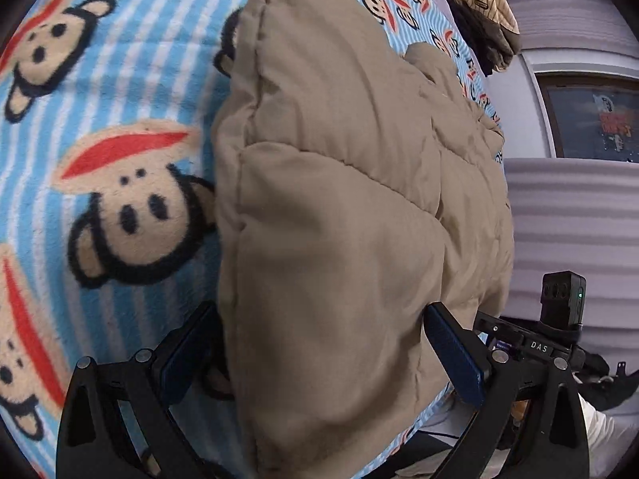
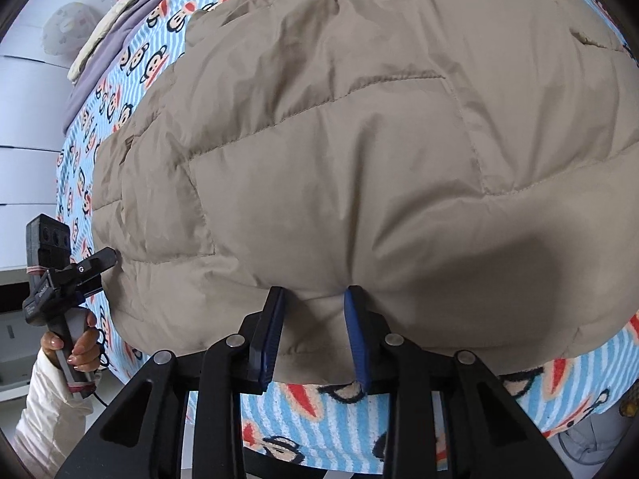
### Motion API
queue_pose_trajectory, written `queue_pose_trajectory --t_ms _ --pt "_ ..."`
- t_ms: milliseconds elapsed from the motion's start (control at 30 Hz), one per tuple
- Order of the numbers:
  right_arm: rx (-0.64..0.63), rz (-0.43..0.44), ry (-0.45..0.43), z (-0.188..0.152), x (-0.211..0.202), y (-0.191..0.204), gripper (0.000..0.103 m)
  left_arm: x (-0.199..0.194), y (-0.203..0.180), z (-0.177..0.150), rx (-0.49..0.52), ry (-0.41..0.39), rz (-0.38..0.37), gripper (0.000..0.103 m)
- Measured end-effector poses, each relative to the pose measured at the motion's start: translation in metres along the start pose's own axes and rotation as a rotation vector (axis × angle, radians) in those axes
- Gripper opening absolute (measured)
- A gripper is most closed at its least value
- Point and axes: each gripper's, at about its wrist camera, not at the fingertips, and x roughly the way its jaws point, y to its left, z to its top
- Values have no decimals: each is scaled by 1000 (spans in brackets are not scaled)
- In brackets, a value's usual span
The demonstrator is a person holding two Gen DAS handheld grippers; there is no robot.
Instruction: Fold large clothes
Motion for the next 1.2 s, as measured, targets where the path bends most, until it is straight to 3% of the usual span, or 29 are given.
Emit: queue_pose_trajectory --t_ms 167,233,300,333,367,467,500,533,633,833,1033,1200 --pt "-16 -8 3 -1 4 1 34 31 -25 15 54 49 -80 102" --pt "-18 -6 3 -1 4 1 34 43 -30 17 72 66 -69 102" --pt "-26 6 11 -1 4 0 34 45 -34 17 94 61 -47 87" --pt "-39 13 19 0 3 1 34 44 -34 17 99 62 -61 63" --pt "-58 17 20 1 0 3 34 42 -32 17 87 63 -93 51" --pt "-145 -10 -58 4 -21 8 30 34 -32 16 71 48 -136 36" --pt "-178 -36 -108 6 -29 8 19 32 -34 14 69 44 -137 36" --pt "-207 -74 -155 9 -36 9 15 30 -37 13 67 41 -133 35" --pt "-256 -158 -272 31 -46 6 13 23 -49 11 63 36 -113 35" --pt "-253 -93 -351 87 -30 2 13 -2 -94 3 70 6 -37 35" --pt "-238 -10 -294 112 3 -1 12 -23 -186 -12 155 -36 55 35" --pt "-159 103 -209 129 18 -20 10 -4 -272 -10 201 -49 133 35"
